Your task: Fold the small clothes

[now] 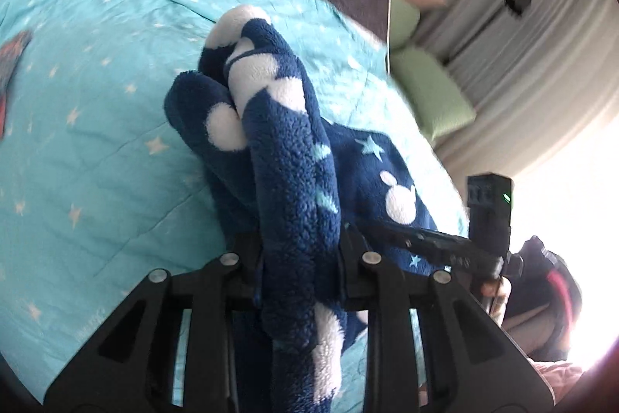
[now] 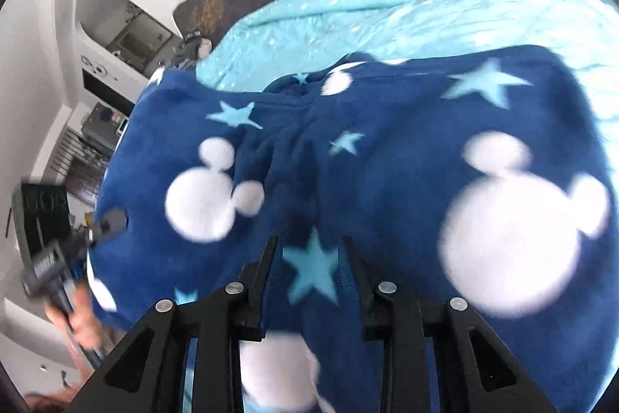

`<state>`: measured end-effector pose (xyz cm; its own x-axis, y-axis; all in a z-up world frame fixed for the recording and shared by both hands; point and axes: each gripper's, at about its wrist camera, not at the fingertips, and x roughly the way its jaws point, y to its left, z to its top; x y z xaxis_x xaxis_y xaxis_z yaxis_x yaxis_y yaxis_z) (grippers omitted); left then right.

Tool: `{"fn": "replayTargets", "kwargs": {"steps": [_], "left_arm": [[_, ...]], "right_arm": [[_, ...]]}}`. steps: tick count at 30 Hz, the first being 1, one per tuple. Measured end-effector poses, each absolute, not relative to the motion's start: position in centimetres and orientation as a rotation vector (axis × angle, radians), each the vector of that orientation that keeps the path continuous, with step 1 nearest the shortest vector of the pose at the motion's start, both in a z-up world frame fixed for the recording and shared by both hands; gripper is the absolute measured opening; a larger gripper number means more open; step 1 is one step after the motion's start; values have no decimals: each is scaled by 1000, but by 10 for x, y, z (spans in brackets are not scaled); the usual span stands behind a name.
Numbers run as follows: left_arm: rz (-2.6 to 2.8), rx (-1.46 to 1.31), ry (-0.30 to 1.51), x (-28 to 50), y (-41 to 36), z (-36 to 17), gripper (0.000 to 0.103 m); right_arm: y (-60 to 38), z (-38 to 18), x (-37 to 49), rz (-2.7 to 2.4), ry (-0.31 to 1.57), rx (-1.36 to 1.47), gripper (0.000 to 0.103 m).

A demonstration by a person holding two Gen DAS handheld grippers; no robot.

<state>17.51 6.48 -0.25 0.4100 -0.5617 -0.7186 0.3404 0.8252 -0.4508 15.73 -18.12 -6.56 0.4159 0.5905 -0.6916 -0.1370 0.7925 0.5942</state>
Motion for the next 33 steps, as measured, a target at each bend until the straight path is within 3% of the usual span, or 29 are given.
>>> {"fn": "replayTargets", "kwargs": {"steps": [9,11,15,20,26,28,30,33], "left_arm": [[-701,-60,1128,196,-82,6,27],[-780,-43,1114,192,-111,-1,12],[-953,-126,1261,189,-153,-52,10],[-982,-210,1316,192,-143,-109,10],[-1141,-152,1141,164,-127,-92,10],[-1153,-112,1105,149,-123,-87,10],[-1156,-106,1078,136,-116,-78,11],[-1204,-131,1019,116,-95,-53,18]], "right_arm": [[-232,-52,105,363,921,559,36],[-244,-52,99,324,898,587,38],[-273,-60,90,227,893,657,40],[-289,-65,91,192,923,659,41],[-298,-55,105,301,951,641,49],[-293,-43,117,342,942,608,57],[-287,-34,133,375,940,567,72],[-272,-25,148,385,948,509,73]]}}
